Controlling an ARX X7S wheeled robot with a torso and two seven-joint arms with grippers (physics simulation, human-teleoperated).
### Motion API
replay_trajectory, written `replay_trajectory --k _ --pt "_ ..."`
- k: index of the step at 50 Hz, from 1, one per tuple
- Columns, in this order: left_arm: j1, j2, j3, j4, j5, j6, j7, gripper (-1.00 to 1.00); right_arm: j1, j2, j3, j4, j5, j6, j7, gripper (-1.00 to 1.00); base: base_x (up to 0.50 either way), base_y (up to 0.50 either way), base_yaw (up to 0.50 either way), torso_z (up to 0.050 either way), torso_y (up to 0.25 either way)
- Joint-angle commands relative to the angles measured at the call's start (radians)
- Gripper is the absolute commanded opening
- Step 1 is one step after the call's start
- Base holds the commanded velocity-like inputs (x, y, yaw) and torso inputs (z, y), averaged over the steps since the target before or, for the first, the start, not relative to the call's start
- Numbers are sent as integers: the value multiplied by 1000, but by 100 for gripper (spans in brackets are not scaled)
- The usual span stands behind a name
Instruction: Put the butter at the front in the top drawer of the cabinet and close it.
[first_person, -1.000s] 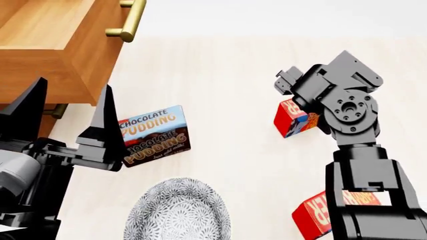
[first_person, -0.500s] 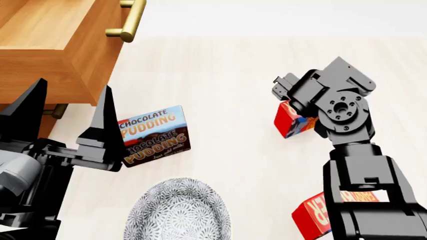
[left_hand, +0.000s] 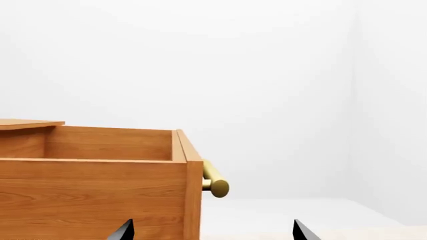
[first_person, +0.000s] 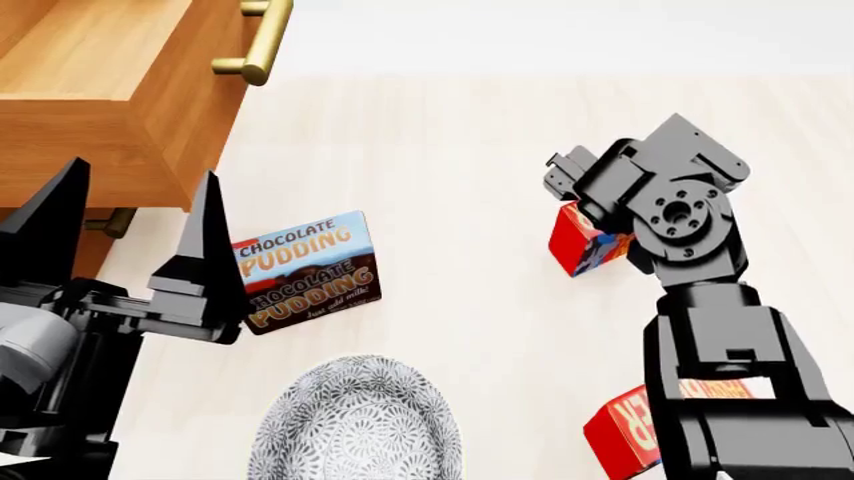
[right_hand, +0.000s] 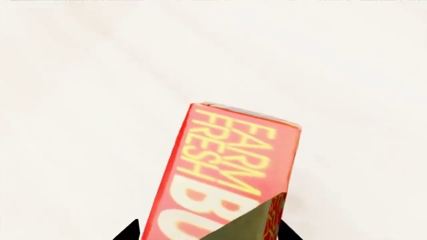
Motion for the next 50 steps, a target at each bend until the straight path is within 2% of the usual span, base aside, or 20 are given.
replay_trajectory --k 1,11,27,38,50 --pt "0 -5 -3 1 -5 -1 -7 100 -30 8 -33 -18 41 -14 -26 -100 11 0 0 -15 0" --pt "2 -11 -5 7 -11 -5 -15 100 -39 20 -29 -81 54 0 5 -100 0 0 0 0 -2" --pt "3 -19 4 25 -13 -17 -30 100 -92 57 -5 -302 114 53 83 -100 0 0 0 0 0" --pt "-5 -28 20 49 -8 -43 -54 100 -142 73 32 -532 220 118 143 -100 0 0 0 0 0" --pt "-5 -41 22 82 -15 -65 -78 100 -131 78 64 -667 316 162 197 -100 0 0 0 0 0"
